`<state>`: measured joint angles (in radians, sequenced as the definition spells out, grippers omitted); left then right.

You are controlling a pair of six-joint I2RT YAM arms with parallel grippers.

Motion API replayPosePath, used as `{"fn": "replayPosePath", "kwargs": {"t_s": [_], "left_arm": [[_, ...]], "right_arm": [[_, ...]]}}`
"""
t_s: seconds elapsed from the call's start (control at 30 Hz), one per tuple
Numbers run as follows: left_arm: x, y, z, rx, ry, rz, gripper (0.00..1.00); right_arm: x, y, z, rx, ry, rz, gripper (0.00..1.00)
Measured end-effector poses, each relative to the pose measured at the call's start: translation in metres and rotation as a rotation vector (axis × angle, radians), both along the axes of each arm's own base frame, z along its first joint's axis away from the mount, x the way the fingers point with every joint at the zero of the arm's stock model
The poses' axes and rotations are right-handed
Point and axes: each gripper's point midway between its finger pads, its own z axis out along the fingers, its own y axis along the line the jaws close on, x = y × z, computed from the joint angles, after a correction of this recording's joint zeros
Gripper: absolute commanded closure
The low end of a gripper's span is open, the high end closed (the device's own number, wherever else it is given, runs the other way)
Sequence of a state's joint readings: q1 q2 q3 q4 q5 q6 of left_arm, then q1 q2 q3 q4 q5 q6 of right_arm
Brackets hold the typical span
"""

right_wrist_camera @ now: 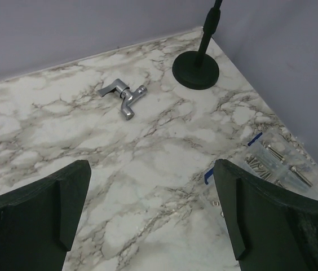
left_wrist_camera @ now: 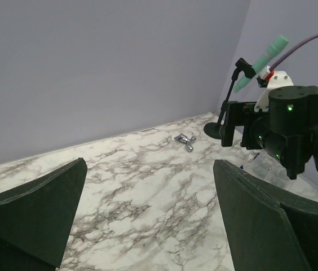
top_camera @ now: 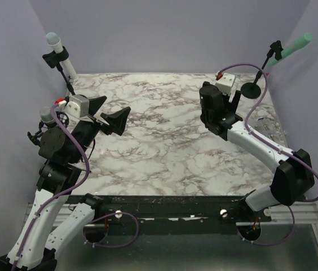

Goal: Remove the microphone from the stand

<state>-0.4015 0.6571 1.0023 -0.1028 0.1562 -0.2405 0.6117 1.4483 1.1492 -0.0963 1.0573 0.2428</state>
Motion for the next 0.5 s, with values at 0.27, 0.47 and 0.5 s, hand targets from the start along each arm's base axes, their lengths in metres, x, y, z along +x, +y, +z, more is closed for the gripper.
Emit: {"fn": "replayPosePath", "kwargs": {"t_s": [0.27,0.47,0.5], "left_arm": [[-0.009,0.004,0.009,-0.014,-0.034,0.000,0.02],[-0.009,0.004,0.010,-0.016,-0.036,0.001,0.01],[-0.009,0.004,0.010,-0.016,-0.036,0.001,0.01]], "right_arm": [[0.057,-0.050,0.005,0.055,-0.089,-0.154,0.00],[0.096,-0.096,-0.014,0.047,-0.134,-0.261,0.00],[0.103,-0.104,-0.021,0.048,-0.138,-0.274,0.00]]}}
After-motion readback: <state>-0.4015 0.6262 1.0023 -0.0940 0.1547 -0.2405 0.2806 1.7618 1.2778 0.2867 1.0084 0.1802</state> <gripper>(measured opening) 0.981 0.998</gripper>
